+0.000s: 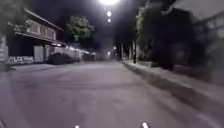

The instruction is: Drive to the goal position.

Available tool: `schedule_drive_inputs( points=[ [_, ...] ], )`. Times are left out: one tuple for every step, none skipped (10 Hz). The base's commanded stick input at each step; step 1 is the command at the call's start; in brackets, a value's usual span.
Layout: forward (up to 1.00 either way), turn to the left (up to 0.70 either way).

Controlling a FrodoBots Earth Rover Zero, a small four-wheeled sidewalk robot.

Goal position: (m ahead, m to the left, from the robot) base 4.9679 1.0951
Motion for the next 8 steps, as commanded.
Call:
schedule_drive_inputs(
  points=[
    [0.5,-0.5],
    [0.5,-0.26],
    [0.5,0.0],
    [0.5,0.0],
    [0.5,0.0],
    [0.5,0.0],
    [0.5,0.0],
    [0.5,0.0]
  ],
)
